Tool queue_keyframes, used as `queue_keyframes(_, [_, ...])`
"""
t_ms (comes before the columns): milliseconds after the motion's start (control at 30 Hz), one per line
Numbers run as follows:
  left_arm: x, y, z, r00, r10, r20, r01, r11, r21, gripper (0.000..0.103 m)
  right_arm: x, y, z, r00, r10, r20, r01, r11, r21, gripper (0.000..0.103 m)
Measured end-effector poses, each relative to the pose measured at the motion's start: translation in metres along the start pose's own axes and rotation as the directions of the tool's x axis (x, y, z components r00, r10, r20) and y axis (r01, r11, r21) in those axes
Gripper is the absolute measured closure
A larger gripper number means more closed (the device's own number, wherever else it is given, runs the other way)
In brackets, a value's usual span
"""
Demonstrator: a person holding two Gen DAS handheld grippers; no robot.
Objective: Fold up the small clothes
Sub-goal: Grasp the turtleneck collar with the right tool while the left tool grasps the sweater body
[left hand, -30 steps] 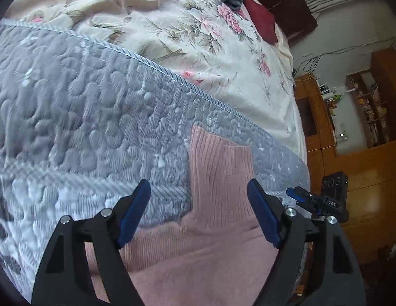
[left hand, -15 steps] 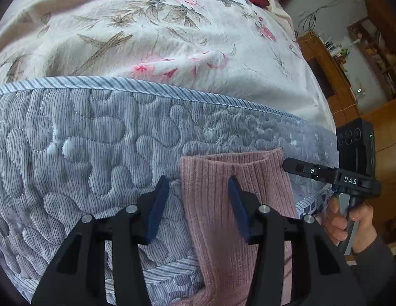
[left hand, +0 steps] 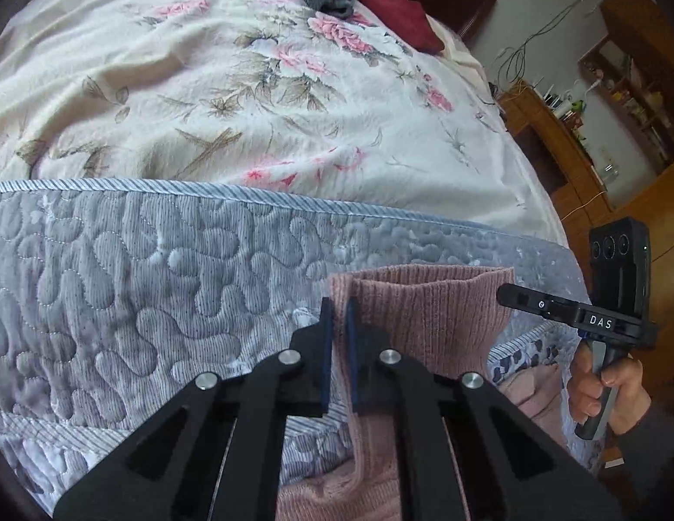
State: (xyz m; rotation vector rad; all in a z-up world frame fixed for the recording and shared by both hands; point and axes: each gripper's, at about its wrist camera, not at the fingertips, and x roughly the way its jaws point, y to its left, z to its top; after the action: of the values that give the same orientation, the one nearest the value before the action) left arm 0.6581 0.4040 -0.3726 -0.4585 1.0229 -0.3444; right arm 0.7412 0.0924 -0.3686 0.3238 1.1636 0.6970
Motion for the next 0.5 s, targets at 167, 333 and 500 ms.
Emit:
queue_keyframes(167, [-0.061, -0.04, -0.018, 0.997, -0.057, 0.045, 0.052, 0.994, 0.101, 0.099, -0.051, 0.038, -0.022, 0.998, 0.043, 0.047, -0.038, 0.996, -0.085, 0.092])
queue_keyframes(333, [-0.112, -0.078, -0.061, 0.996, -0.074, 0.049, 0.061, 0.972, 0.226, 0.099, -0.092, 0.072, -0.069, 0.998, 0.036, 0.06, -0.025, 0.982, -0.187, 0.092])
queue_keyframes(500, [-0.131, -0.095, -0.119, 0.998, -0.049, -0.029, 0.055, 0.949, 0.311, 0.099, -0.102, 0.099, -0.133, 1.0, -0.009, 0.022, 0.016, 0.956, -0.292, 0.092])
